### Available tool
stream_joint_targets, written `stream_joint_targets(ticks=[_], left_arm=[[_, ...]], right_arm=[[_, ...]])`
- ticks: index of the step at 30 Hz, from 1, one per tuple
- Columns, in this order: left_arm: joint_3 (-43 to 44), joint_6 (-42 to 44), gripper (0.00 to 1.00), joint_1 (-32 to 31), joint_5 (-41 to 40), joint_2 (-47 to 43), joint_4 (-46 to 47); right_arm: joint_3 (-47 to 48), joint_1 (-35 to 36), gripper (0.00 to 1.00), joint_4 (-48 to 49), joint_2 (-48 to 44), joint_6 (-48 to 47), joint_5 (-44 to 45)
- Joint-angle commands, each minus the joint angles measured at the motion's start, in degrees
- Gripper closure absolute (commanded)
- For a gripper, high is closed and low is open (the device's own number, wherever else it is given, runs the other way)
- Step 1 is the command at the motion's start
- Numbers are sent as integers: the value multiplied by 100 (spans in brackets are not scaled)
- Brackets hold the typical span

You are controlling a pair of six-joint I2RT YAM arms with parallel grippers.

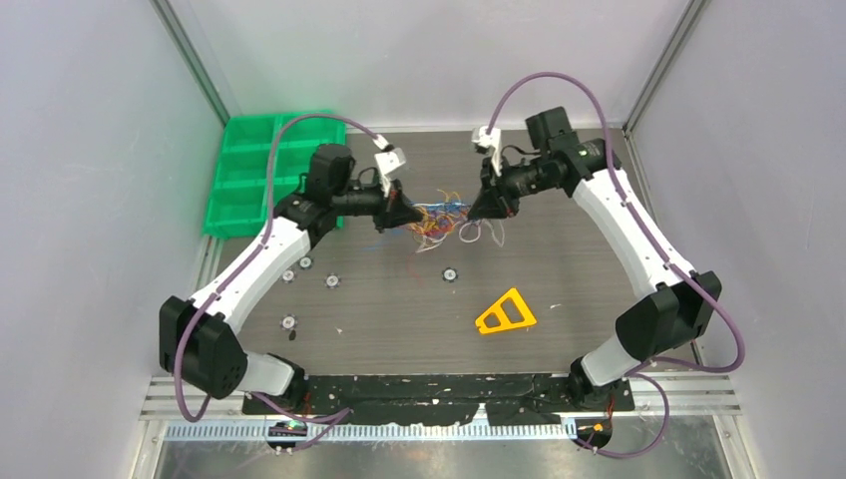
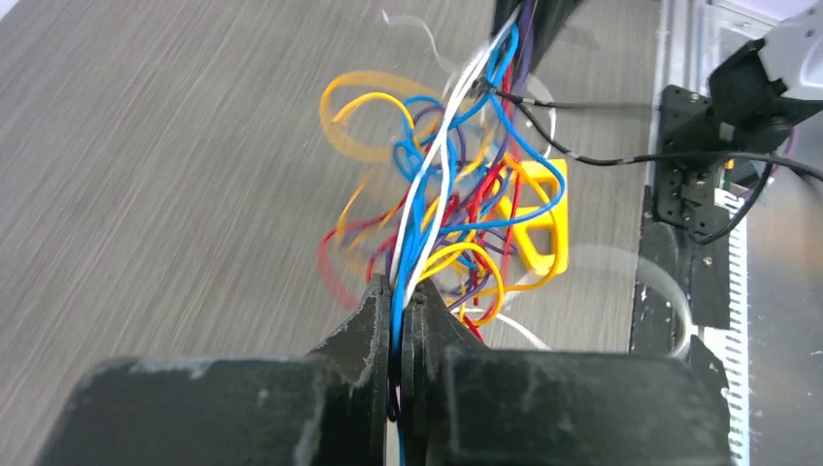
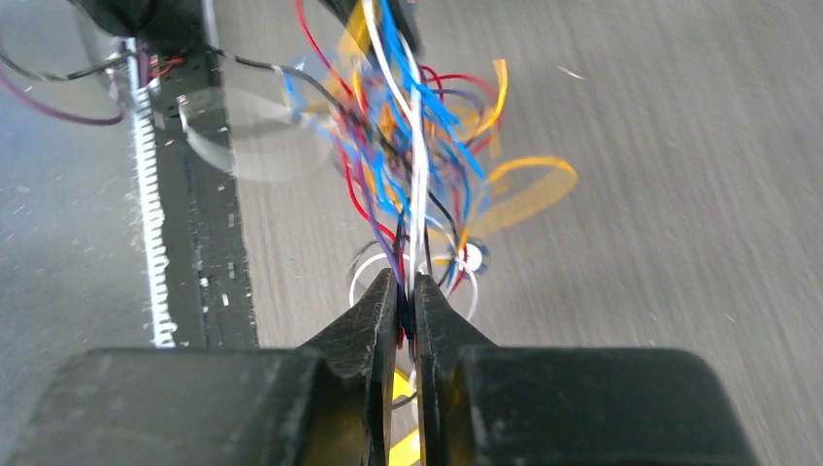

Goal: Untangle the cables

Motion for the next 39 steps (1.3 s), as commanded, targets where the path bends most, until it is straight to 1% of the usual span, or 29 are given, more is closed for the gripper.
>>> stream_joint_targets(ticks=[1, 2, 3, 4, 7, 9, 11, 15, 20, 22, 25, 27, 29, 31, 33, 36, 39], left_arm=[[-445, -113, 100, 997, 465, -583, -3], [-552, -88, 100, 1164, 459, -699, -9], [-629, -74, 100, 1292, 433, -796, -46], [-667, -71, 100, 1402, 374, -854, -98], [-659, -72, 100, 1601, 358, -876, -322], [-606, -111, 100, 1608, 206, -838, -445], [-482, -113, 100, 1638, 19, -761, -662], [-275, 40, 100, 1936, -72, -616, -1114], [-278, 258, 100, 1990, -168, -552, -1333], [-279, 571, 100, 2026, -413, -578, -1598], [-418, 1163, 100, 2258, -565, -678, -1930], [-512, 1450, 100, 2380, -603, -701, -2095], [-590, 1541, 100, 2407, -592, -700, -2153], [-617, 1451, 100, 2406, -345, -693, -2132], [-585, 1320, 100, 2401, -366, -679, -2123], [-515, 1755, 100, 2457, -552, -691, -2492], [-685, 2159, 88, 2491, -646, -779, -2679]], right_arm=[[71, -938, 87, -363, -305, -288, 126], [81, -1235, 90, -438, -251, -389, 171], [82, -1373, 92, -514, -229, -403, 279], [99, -1656, 94, -527, -186, -396, 318], [222, -2218, 95, -543, -98, -296, 323], [390, -2534, 95, -463, -29, -113, 321], [447, -2815, 95, -215, -59, 156, 429], [590, -3514, 94, 313, -130, 587, 684], [640, -3678, 95, 417, -44, 592, 1101], [563, -3767, 95, 658, -74, 705, 1363], [478, -4041, 95, 1018, -125, 825, 1668], [497, -4143, 95, 1070, -85, 852, 1779], [471, -4158, 95, 1086, -32, 883, 1710], [403, -4129, 95, 1102, 47, 994, 1631], [350, -4110, 95, 1139, 123, 1059, 1683], [275, -4186, 95, 1317, 122, 1066, 1975], [284, -4226, 95, 1395, 156, 1019, 2083]])
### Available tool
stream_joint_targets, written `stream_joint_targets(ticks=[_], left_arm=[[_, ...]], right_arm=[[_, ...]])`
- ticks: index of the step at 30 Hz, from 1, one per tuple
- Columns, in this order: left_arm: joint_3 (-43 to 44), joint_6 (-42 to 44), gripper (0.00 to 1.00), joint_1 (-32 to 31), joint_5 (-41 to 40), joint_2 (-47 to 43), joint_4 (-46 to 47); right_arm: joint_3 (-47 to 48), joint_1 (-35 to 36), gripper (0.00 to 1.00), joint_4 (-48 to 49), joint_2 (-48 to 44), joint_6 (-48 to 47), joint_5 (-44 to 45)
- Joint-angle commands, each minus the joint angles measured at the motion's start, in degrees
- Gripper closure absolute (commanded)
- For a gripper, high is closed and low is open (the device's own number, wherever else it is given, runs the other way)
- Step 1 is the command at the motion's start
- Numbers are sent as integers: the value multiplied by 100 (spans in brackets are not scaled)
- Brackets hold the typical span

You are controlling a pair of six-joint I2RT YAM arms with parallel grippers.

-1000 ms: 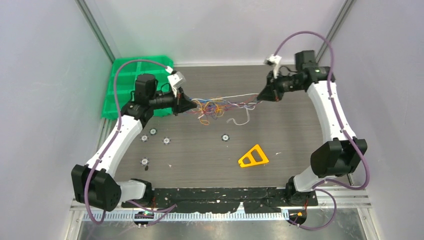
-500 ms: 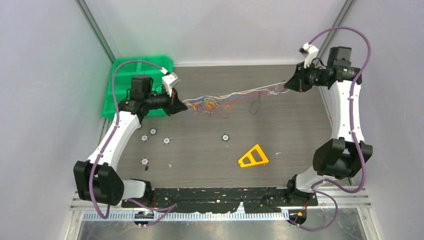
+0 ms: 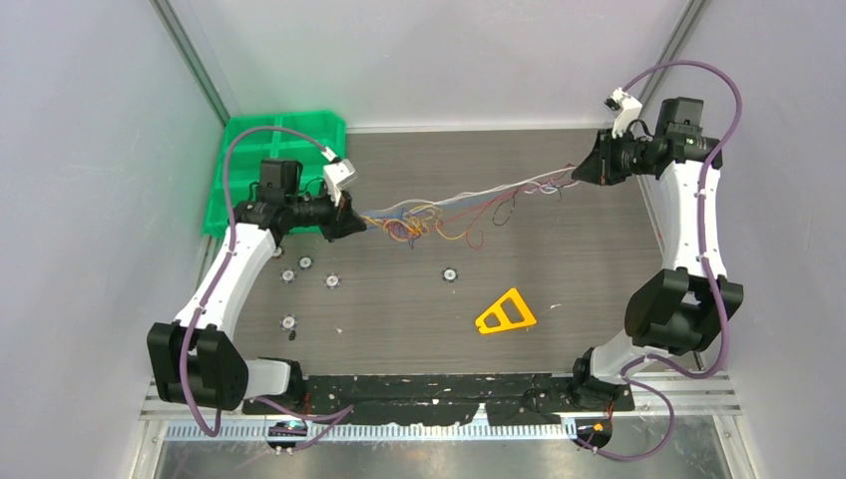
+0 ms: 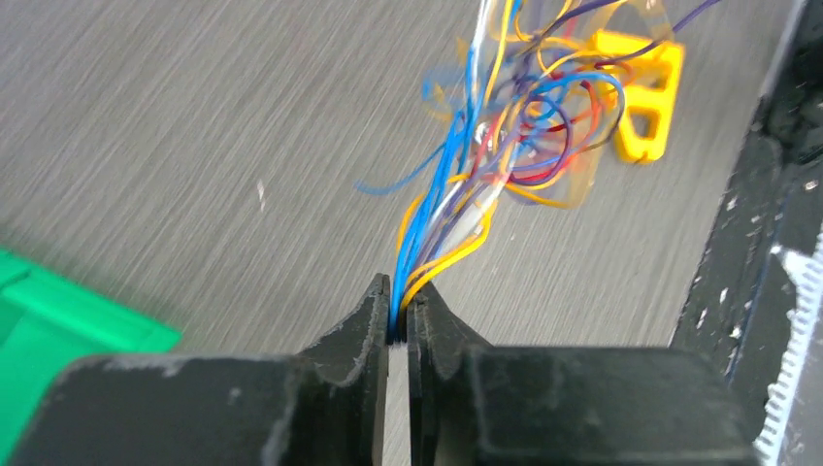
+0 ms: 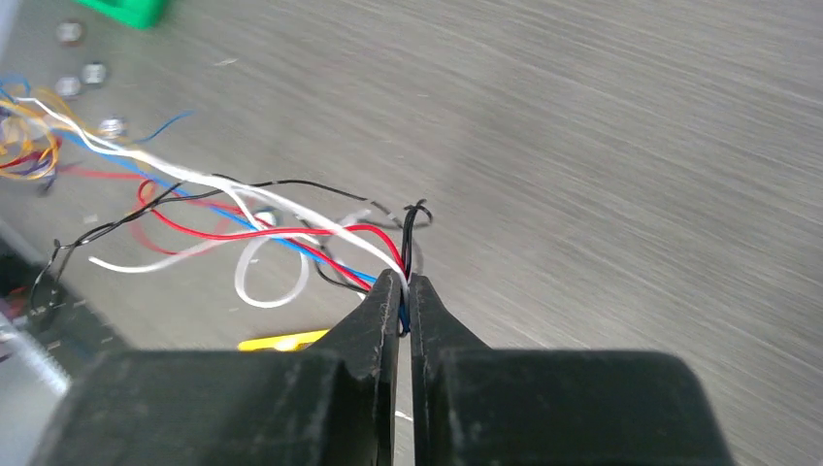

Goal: Untangle the cables

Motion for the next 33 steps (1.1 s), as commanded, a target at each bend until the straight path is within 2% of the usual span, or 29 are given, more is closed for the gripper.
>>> stream_joint_targets(ticks=[1, 3, 5, 9, 13, 16, 17, 23, 28, 33], left_arm=[[-252, 735, 85, 443, -896, -255, -853], [-370, 608, 77, 376, -758, -234, -672], [-422, 471, 74, 183, -791, -133, -482], [-332, 408, 63, -355, -1082, 186, -246], [-143, -17, 40, -862, -1297, 404, 160], [-5, -478, 10, -1355, -1430, 560, 672], [77, -644, 7, -1566, -1540, 659, 892], [1412, -2663, 2, -2496, -1747, 2154, 2105], [2399, -4279, 2, -2922, -1984, 3607, 2933], [3175, -4888, 1, -3210, -2148, 4723, 3302]], right_arm=[[113, -497, 95, 1220, 76, -216, 1421], [92, -344, 95, 1026, 163, -227, 1202], [-21, -69, 95, 790, 260, -293, 869], [-782, 772, 95, 808, 301, -421, 934], [-1350, 1120, 94, 1087, 372, -294, 997], [-1280, 1133, 95, 993, 355, -286, 899], [-1259, 1133, 94, 982, 321, -274, 870], [-1112, 1124, 95, 931, 131, -175, 1079], [-1088, 1124, 95, 761, 197, -235, 1274], [-903, 1088, 95, 697, 283, -189, 1355]])
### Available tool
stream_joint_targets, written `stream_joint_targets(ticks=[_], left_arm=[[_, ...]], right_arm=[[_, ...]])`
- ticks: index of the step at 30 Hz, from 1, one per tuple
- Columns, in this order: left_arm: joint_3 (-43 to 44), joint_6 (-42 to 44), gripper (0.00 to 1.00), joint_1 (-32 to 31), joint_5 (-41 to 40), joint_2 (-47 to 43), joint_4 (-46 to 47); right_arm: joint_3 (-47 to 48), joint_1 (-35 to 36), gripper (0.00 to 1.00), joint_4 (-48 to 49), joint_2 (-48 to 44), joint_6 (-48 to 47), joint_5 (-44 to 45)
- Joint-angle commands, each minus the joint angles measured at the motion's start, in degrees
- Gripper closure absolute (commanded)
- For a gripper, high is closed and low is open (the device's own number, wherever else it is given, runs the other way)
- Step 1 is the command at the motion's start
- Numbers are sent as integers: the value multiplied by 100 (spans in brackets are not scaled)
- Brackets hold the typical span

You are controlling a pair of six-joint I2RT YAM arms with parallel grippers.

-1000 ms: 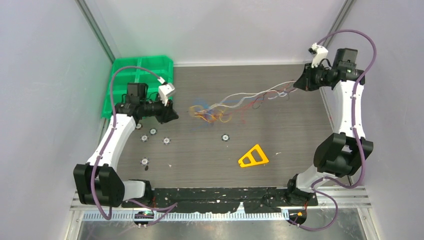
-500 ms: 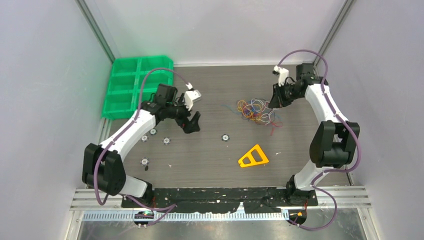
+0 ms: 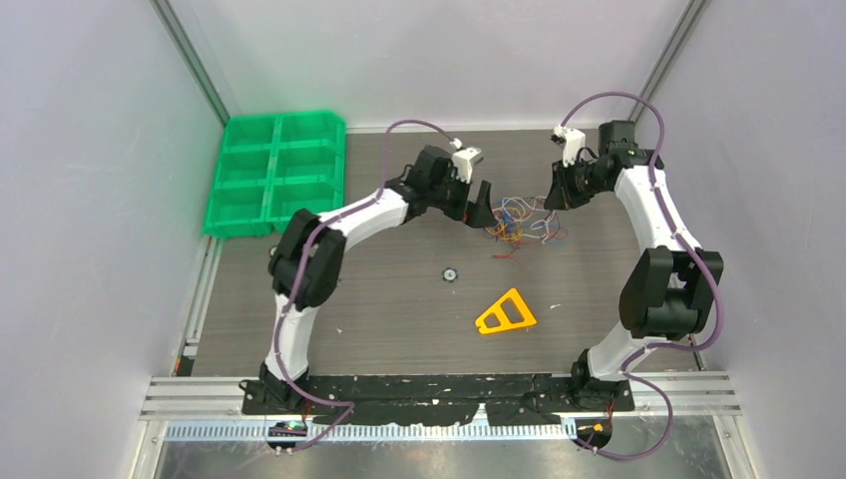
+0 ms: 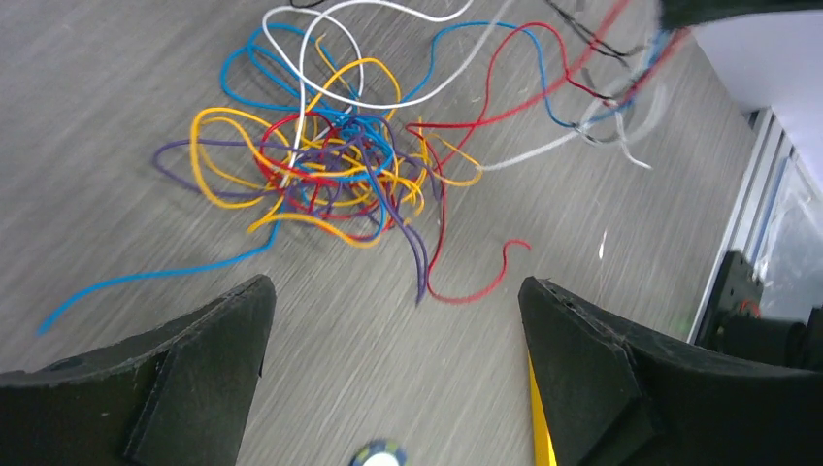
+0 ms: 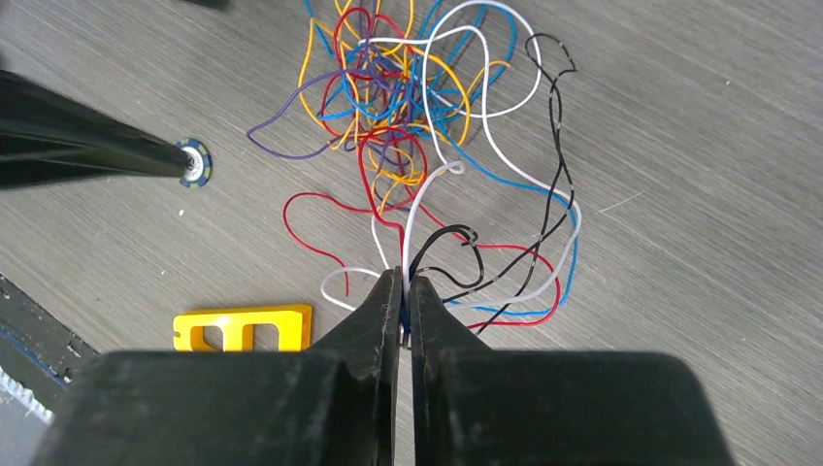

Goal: Untangle the cables

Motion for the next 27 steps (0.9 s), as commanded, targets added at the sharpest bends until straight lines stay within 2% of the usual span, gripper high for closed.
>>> stream_joint_targets(ticks=[1, 3, 5, 7, 10, 11, 15, 17, 21, 27], left_arm=[[723, -1108, 1, -213, -216, 774, 622], [1115, -1251, 2, -280, -351, 1201, 402], [1450, -1337, 16, -297, -567, 1547, 129], [1414, -1209, 49, -277, -623, 1564, 75], [1166, -848, 98, -90, -206, 1111, -202], [1035, -611, 100, -21, -58, 808, -397], [8, 435, 100, 459, 129, -1379, -554], [-90, 733, 100, 839, 306, -2153, -974], [564, 1318, 100, 1659, 797, -2919, -2550], [1399, 1466, 100, 3032, 1146, -3606, -3239]], right_arm=[[380, -28, 95, -30, -96, 59, 114], [421, -57, 95, -33, -39, 79, 146], [461, -115, 95, -57, -4, 57, 181], [523, -223, 95, -117, 18, 12, 240], [631, -566, 95, -161, 29, -92, 372], [654, -737, 95, -164, 43, -173, 423], [710, -1290, 95, 15, 126, -426, 931], [746, -1485, 95, 95, 197, -549, 1177], [658, -1611, 95, 295, 275, -694, 1639], [426, -1615, 95, 725, 508, -876, 2201]])
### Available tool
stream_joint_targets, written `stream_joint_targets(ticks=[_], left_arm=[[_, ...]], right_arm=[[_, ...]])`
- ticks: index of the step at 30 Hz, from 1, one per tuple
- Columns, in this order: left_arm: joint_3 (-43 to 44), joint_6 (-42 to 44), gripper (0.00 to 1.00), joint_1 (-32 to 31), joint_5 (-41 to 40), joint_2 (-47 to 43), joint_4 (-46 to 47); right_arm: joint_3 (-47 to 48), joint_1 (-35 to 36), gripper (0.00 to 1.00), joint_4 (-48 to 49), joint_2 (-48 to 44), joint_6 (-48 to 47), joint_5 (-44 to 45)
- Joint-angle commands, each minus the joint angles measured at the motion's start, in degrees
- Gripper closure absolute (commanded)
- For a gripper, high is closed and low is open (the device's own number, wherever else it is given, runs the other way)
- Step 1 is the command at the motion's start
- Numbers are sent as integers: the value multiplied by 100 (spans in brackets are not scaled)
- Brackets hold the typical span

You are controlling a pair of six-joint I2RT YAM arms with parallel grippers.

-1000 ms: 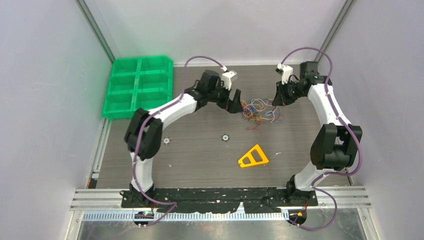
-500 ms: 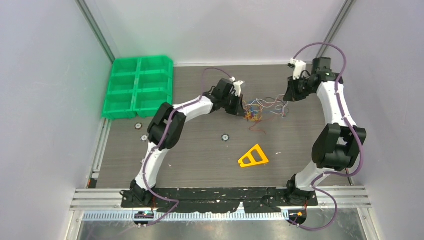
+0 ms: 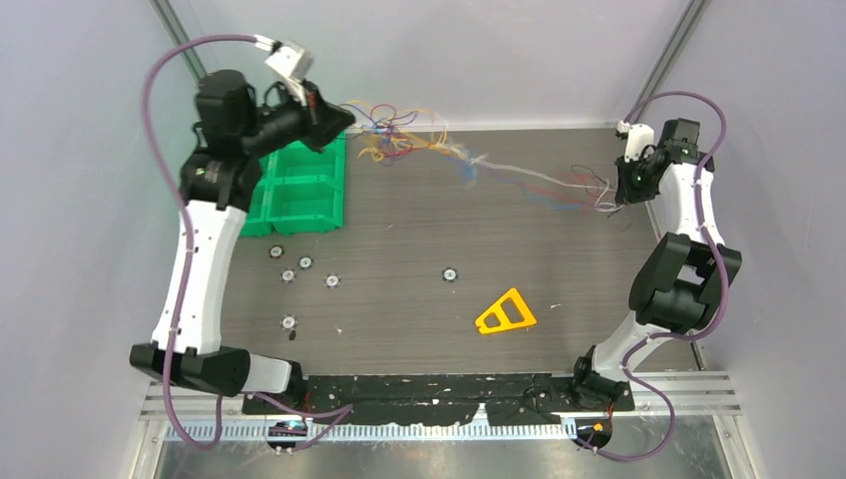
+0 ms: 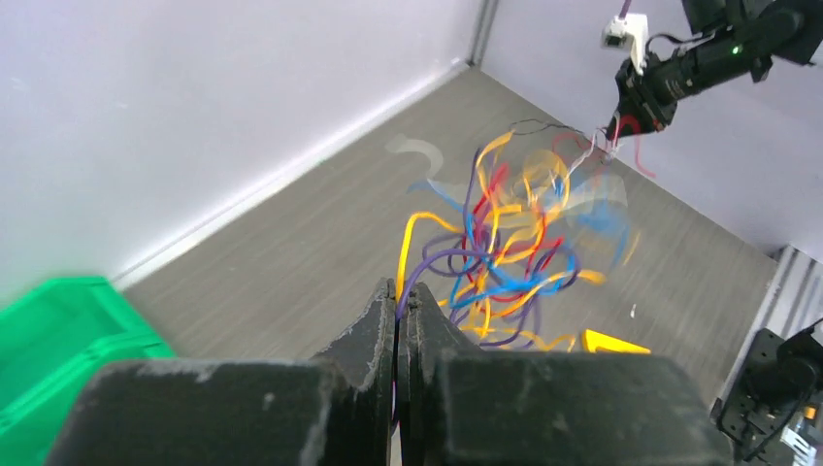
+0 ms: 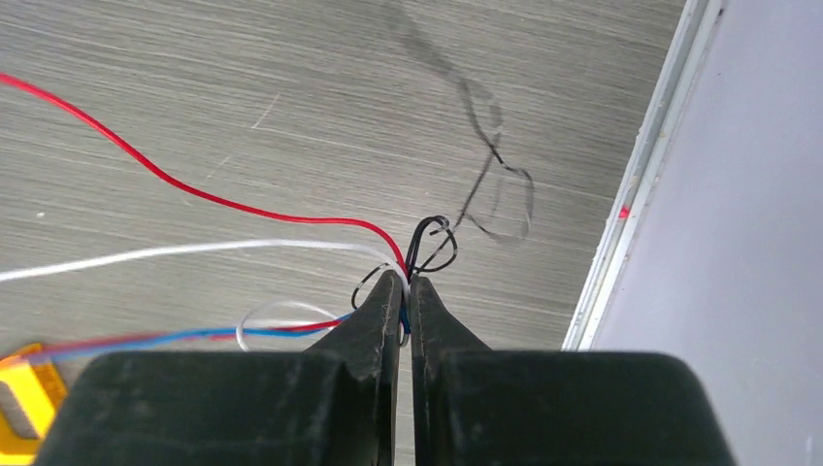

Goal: Untangle the cables

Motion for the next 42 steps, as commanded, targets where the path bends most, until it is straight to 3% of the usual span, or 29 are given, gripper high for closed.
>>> stream_joint_targets(ticks=[1, 7, 12, 17, 19, 20, 22, 24, 26, 30, 35, 37, 42], left_arm=[[571, 336, 100, 865, 519, -39, -1082], [1284, -185, 100, 1862, 786, 18, -766], [1369, -795, 100, 1801, 1341, 165, -402], [1416, -963, 100, 1446, 1652, 178, -232], [1302, -1033, 100, 1237, 1728, 142, -235], [1199, -1046, 100, 1075, 1742, 112, -221], [929, -981, 100, 829, 1742, 24, -172], [637, -968, 100, 594, 1705, -68, -87], [427, -1000, 100, 391, 1694, -100, 9], [68, -1584, 100, 151, 1670, -121, 674], [-321, -2582, 100, 111, 1853, -35, 1675], [-463, -2780, 100, 106, 1908, -33, 1930], [-748, -3035, 100, 89, 1931, -64, 2244]], right_arm=[[-125, 23, 95, 562, 154, -378, 674], [-380, 48, 95, 837, 400, -434, 831], [-275, 448, 95, 779, 438, -236, 618], [-1, 1346, 93, 575, 411, -172, 432], [459, 1643, 64, -58, 533, -291, -155], [593, 1770, 34, -395, 522, -258, -410], [904, 1933, 9, -596, 369, -79, -1144], [1194, 2191, 2, -656, 168, 217, -1774], [1421, 2535, 1, -528, -38, 619, -2284], [970, 3233, 4, 1088, -521, 2041, -2907], [-671, 4178, 5, 4804, -1008, 4342, -2940], [-829, 4542, 5, 5575, -916, 4732, -2820], [-291, 5191, 5, 6226, -299, 5061, -2290]])
